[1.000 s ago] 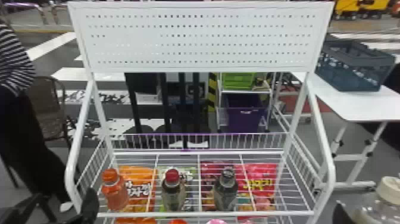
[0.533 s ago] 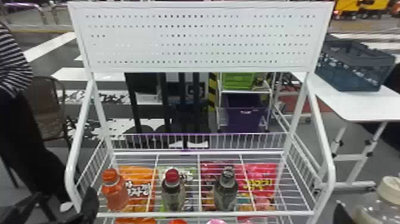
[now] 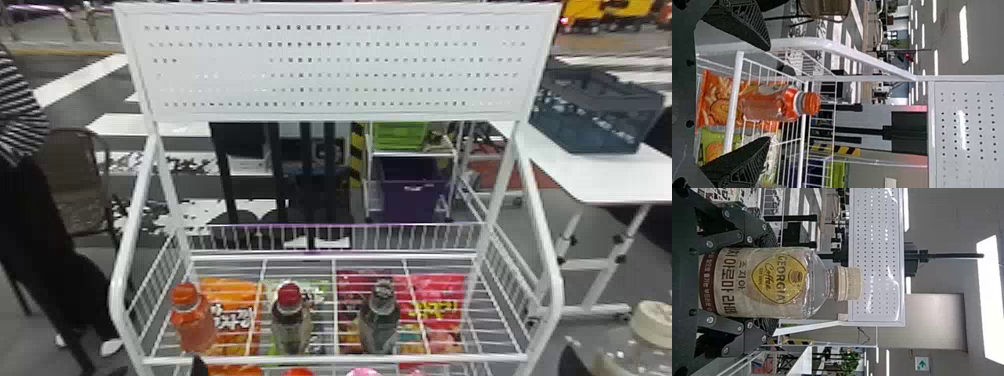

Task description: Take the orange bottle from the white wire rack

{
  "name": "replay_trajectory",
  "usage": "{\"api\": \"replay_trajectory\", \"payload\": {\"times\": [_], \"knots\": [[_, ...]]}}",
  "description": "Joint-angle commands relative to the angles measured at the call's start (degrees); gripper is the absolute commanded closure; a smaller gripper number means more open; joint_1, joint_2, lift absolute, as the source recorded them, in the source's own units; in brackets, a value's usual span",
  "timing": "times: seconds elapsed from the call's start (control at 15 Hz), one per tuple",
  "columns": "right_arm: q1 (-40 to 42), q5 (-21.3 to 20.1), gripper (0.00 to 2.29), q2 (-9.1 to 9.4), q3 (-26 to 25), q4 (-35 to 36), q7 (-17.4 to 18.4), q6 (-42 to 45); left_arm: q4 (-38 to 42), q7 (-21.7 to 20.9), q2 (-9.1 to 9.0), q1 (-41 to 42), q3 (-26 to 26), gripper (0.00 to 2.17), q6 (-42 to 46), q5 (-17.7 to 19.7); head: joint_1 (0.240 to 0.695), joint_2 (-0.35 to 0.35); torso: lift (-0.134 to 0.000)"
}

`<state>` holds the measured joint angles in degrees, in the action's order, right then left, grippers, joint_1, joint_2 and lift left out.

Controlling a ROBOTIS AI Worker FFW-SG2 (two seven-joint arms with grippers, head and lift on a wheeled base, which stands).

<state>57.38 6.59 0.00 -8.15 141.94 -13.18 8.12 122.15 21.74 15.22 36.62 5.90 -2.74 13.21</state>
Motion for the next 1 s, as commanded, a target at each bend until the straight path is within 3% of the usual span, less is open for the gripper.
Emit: {"api": "replay_trajectory", "payload": {"times": [0.0,0.27,0.47,0.73,0.93], "knots": [[-0.2,0.0,1.01,0.05,0.0,-0.4,0.0,0.0,-10.7,0.6,-0.10,-3.0,4.7,0.08,12.8,-0.4,0.499,0.000,0.000],[-0.4,0.1,1.01,0.05,-0.3,-1.0,0.0,0.0,-22.6,1.1,-0.36,-10.4,8.6,0.08,20.0,-0.5,0.499,0.000,0.000],[-0.3,0.6,1.01,0.05,-1.3,-1.1,0.0,0.0,-28.6,1.8,-0.45,-16.0,10.5,0.08,20.5,-1.6,0.499,0.000,0.000],[-0.3,0.9,1.01,0.05,-1.7,-1.3,0.0,0.0,-36.5,5.6,-0.89,-21.9,10.8,0.08,23.2,-1.9,0.499,0.000,0.000],[-0.4,0.8,1.01,0.05,-1.7,-1.3,0.0,-0.2,-40.8,5.0,-0.71,-24.9,10.0,0.08,24.7,-1.5,0.499,0.000,0.000]]}}
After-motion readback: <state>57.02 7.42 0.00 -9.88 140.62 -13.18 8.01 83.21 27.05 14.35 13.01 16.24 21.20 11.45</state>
